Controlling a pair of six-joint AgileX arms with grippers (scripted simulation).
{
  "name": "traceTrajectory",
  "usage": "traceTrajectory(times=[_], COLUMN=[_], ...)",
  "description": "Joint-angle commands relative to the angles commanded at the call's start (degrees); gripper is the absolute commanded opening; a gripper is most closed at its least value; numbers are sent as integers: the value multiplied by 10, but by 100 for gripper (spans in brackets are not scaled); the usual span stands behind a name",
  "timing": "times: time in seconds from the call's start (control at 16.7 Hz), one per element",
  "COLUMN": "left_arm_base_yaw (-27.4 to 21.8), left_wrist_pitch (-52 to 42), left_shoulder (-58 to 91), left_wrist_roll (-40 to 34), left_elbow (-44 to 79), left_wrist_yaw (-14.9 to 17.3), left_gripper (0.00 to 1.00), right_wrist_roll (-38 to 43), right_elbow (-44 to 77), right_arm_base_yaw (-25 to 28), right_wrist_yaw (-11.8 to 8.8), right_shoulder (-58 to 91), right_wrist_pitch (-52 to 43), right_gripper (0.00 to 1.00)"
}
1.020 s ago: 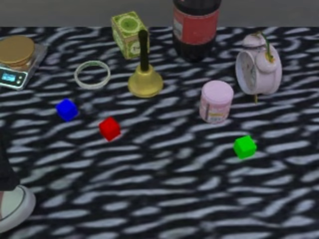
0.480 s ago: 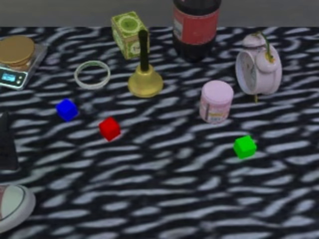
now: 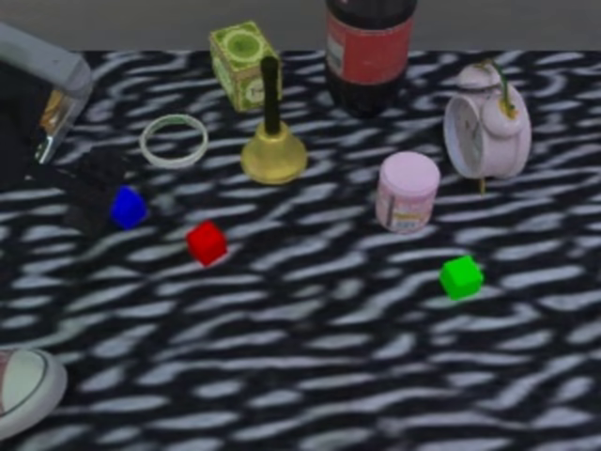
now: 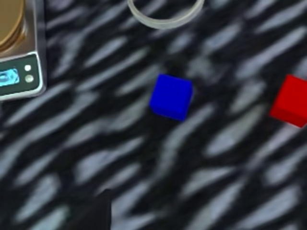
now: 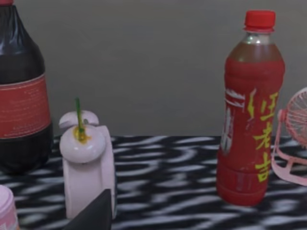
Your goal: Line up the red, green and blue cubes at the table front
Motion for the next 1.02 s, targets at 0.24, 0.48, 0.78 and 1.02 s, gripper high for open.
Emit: traceTrajectory(times=[0.24,0.48,0.78,1.02], left_arm_base_yaw=[-38,-70,-94,-97], left_wrist_pitch=[-118,-211,-279,-288], left_shoulder=[227,414,553,574], left_wrist_roll=[49,91,123,128], left_elbow=[178,331,453,471], left_wrist_yaw=[1,1,0,0], left_gripper=[100,100,100,100], right_wrist_roll=[0,0,0,0], right_elbow=[0,0,0,0], right_arm_base_yaw=[0,0,0,0], right_wrist_yaw=[0,0,0,0], right_shoulder=[0,0,0,0], right_wrist_pitch=[0,0,0,0], right_gripper=[100,100,100,100])
